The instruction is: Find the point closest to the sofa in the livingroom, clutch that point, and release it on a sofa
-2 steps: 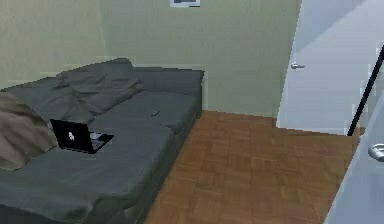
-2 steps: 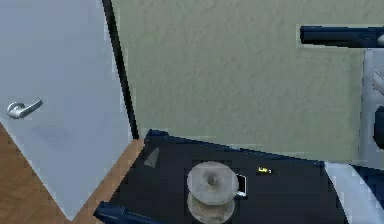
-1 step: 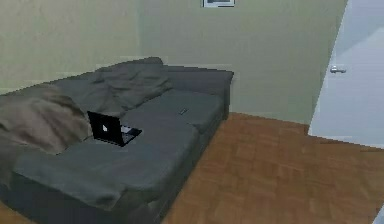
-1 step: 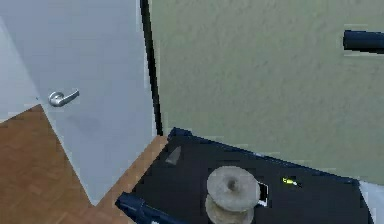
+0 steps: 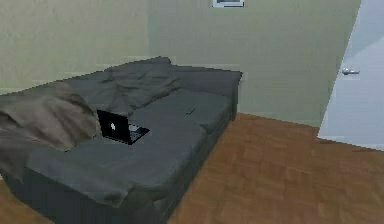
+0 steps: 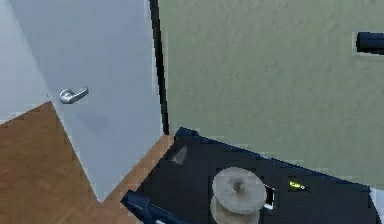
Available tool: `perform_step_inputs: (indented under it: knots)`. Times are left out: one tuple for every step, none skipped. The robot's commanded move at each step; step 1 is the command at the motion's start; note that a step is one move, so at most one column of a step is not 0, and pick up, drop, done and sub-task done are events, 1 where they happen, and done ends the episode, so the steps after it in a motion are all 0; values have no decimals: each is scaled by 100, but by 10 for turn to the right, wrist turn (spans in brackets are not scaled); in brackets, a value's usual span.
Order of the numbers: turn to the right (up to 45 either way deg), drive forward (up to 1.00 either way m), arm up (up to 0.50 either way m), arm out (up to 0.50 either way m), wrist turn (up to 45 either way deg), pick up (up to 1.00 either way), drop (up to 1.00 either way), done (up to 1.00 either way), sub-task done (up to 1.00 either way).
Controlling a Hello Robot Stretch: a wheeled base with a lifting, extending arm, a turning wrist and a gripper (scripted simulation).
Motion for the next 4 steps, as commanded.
perform_step_inputs:
  knots:
    - [450,0,0,0,0,0,0,0,0]
    - [360,0,0,0,0,0,0,0,0]
    - [0,35,0,0,0,0,0,0,0]
    - [-450,0,0,0,0,0,0,0,0]
